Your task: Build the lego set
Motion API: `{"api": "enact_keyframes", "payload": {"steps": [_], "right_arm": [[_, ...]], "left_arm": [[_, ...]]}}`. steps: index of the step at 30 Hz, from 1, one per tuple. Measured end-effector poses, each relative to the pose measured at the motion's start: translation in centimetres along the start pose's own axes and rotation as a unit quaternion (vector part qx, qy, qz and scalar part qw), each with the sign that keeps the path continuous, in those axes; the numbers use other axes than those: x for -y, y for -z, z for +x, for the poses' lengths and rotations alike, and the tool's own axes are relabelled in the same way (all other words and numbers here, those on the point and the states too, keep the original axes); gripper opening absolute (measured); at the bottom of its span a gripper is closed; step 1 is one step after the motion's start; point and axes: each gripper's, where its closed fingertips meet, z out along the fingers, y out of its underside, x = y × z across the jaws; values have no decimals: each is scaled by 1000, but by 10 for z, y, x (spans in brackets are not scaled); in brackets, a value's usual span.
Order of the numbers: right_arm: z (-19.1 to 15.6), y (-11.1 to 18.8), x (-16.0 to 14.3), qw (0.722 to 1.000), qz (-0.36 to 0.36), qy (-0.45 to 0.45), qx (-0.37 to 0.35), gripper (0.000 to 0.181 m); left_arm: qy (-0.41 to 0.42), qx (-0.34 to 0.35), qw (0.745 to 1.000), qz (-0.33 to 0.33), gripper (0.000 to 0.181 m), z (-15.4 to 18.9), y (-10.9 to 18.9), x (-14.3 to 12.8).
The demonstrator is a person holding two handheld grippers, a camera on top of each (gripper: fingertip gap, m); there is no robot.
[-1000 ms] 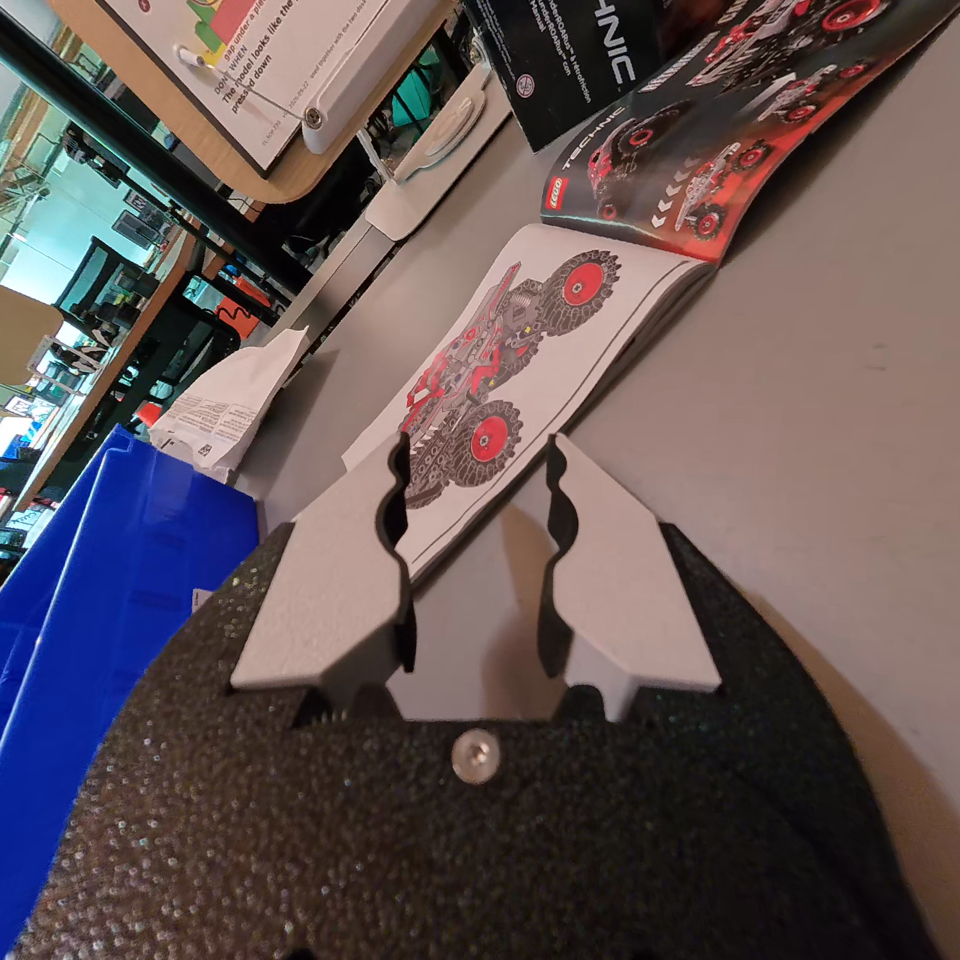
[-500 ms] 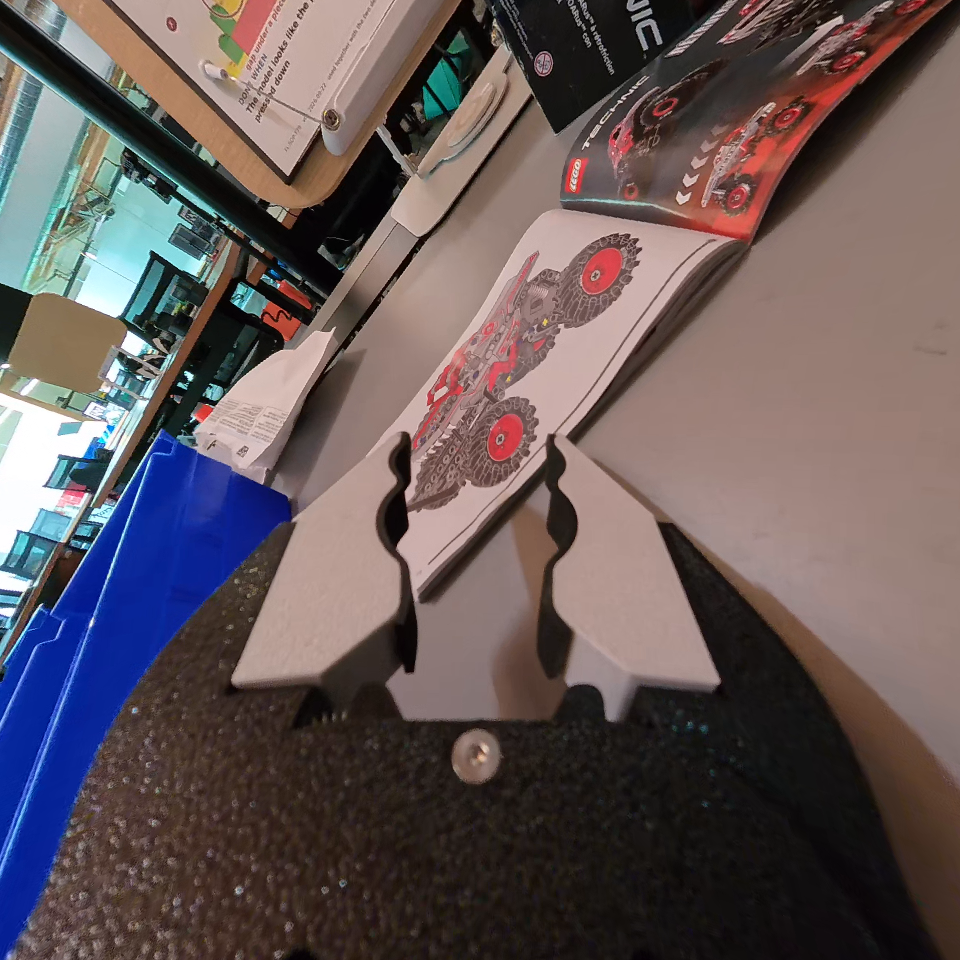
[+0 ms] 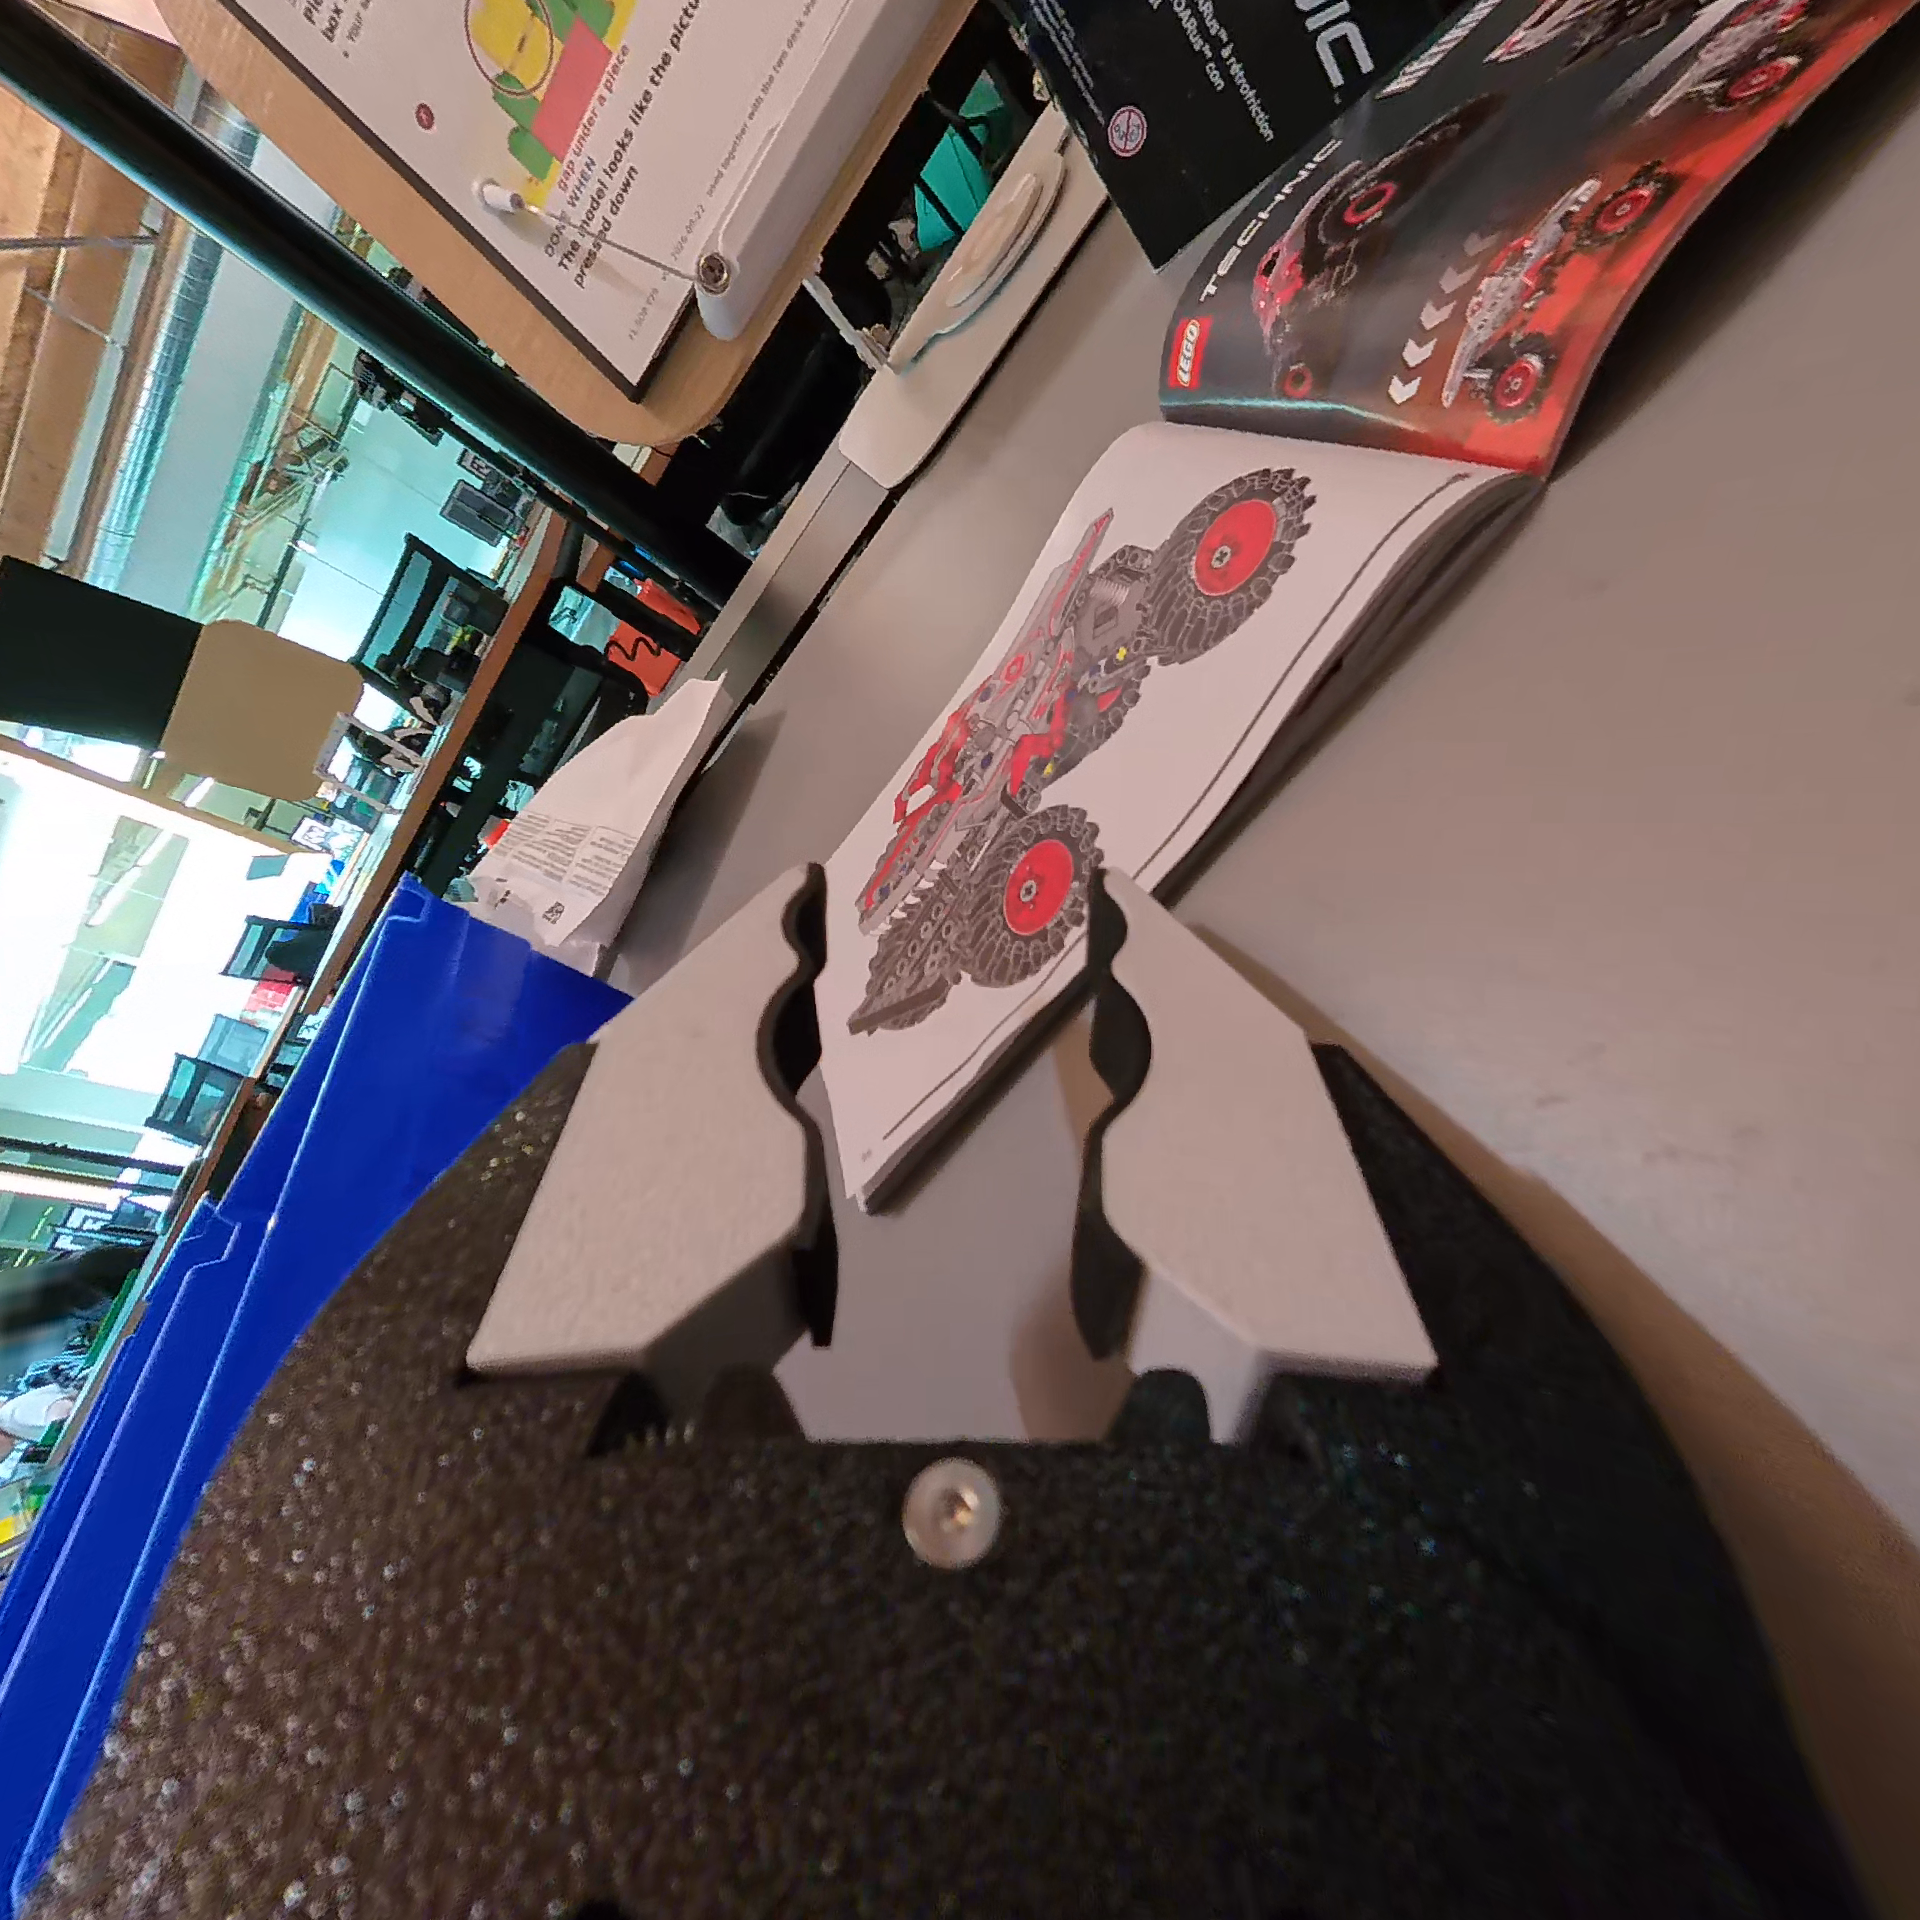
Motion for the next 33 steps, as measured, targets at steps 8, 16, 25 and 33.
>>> {"api": "enact_keyframes", "payload": {"steps": [8, 16, 25, 33], "right_arm": [[8, -3, -7, 999, -10, 13, 29, 138], [14, -3, -9, 998, -11, 32, 51, 140], [24, -3, -16, 996, -24, 61, 67, 141], [30, 2, -15, 994, -13, 60, 95, 141]], "left_arm": [[-2, 6, 1000, 4, 46, 0, 0, 3], [23, 8, 999, 22, 46, 2, 4, 16], [87, -103, 988, 78, 51, 77, 28, 110], [120, -253, 959, 52, 79, 178, 14, 207]]}}
